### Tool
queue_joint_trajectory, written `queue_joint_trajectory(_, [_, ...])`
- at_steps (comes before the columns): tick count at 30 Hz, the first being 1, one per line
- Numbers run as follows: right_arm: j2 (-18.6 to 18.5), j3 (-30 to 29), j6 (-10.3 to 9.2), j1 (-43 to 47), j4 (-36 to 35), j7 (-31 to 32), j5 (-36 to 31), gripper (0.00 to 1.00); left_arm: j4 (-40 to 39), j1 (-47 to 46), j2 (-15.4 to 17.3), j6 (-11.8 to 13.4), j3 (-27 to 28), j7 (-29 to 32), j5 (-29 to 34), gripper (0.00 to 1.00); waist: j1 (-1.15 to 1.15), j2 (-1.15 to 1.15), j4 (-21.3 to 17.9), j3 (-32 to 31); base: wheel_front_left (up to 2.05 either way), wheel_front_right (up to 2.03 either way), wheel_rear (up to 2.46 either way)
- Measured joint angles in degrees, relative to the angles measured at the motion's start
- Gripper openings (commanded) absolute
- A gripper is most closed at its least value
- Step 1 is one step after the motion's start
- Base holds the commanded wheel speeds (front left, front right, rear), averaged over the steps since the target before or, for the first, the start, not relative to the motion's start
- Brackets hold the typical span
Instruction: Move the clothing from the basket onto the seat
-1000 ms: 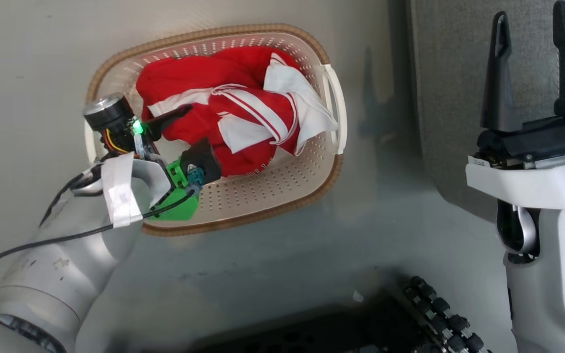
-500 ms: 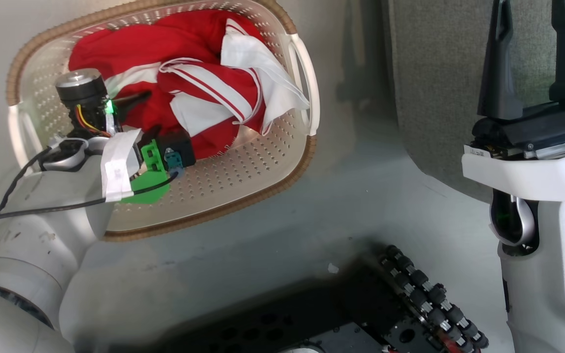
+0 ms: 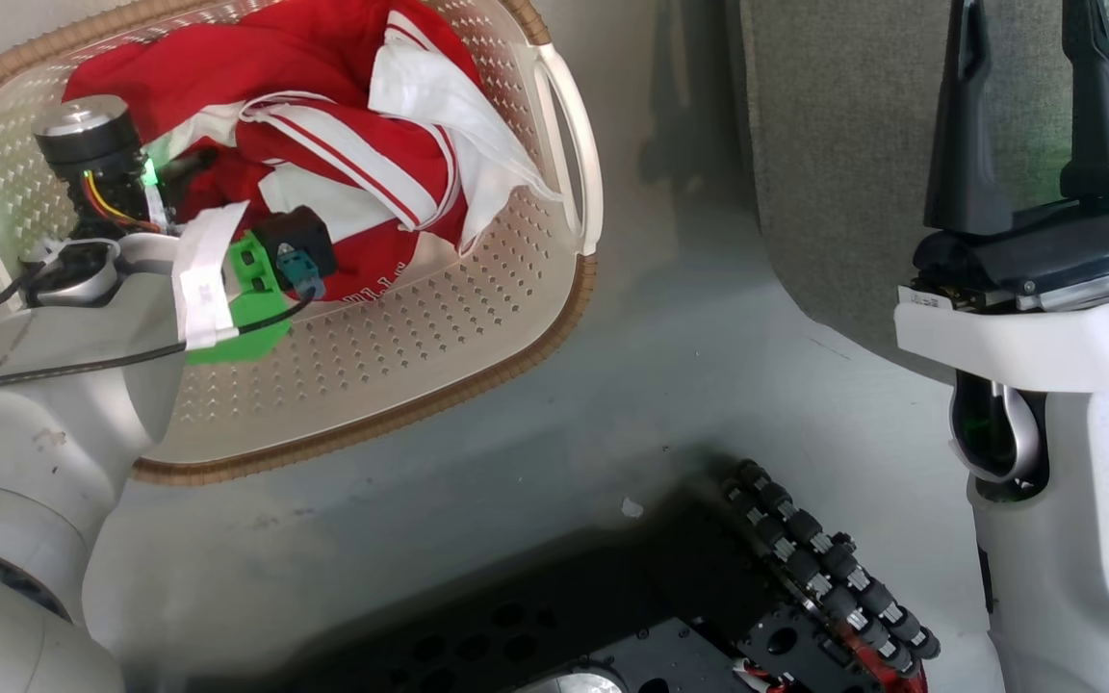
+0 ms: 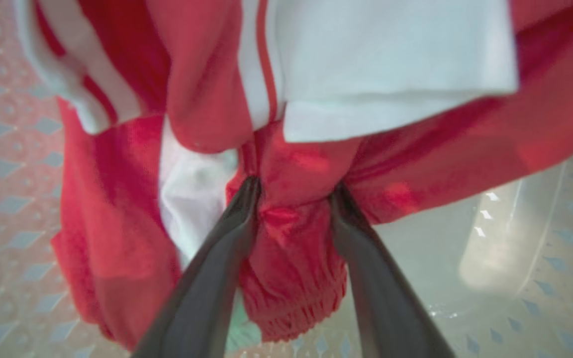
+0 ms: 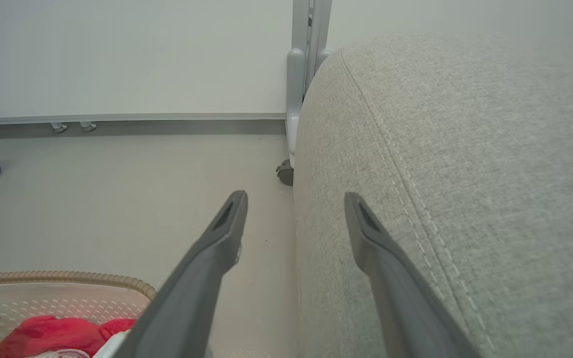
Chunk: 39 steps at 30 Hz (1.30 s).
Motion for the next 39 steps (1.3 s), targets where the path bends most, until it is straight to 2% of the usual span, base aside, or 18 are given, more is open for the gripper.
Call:
queue_joint_trajectory(8, [0.0, -0.1, 0.00, -0.9, 0.7, 0.0, -0.2, 1.00, 0.3, -0.2, -1.1, 2.3, 1.5, -2.1, -3.1, 0.00, 0.00, 0.00, 0.7, -0.9, 0.00, 0.00, 0.00])
queue_joint_trajectory(11, [0.0, -0.2, 0.00, -0.9, 1.0, 0.0, -0.4, 1.00, 0.3, 0.9, -2.2, 3.4, 3.8, -3.4, -5.9, 0.00, 0.00, 0.00, 1.1, -2.1, 0.00, 0.00, 0.00])
queue_joint_trajectory(18, [0.1, -0.6, 0.00, 0.6, 2.6, 0.0, -1.2, 1.00, -0.7, 5.8, -6.4, 5.8, 7.0, -7.4, -11.3, 0.00, 0.00, 0.00, 2.7, -7.1, 0.00, 0.00, 0.00])
queue_joint_trajectory(23, [0.1, -1.1, 0.00, 2.6, 3.4, 0.0, -1.8, 1.00, -4.0, 10.1, -8.2, 6.8, 10.8, -8.7, -16.5, 0.00, 0.00, 0.00, 3.9, -12.0, 0.00, 0.00, 0.00])
queue_joint_trajectory(30, [0.1, -1.3, 0.00, 7.4, 5.6, 0.0, -3.8, 1.00, -17.0, 18.3, -8.6, 7.4, 15.0, -9.0, -22.8, 0.00, 0.00, 0.00, 5.9, -20.4, 0.00, 0.00, 0.00])
queue_joint_trajectory(39, [0.1, -1.0, 0.00, 15.8, 8.8, 0.0, -5.7, 1.00, -33.7, 31.4, -7.4, 9.9, 20.1, -9.0, -27.7, 0.00, -0.01, 0.00, 8.5, -33.3, 0.00, 0.00, 0.00])
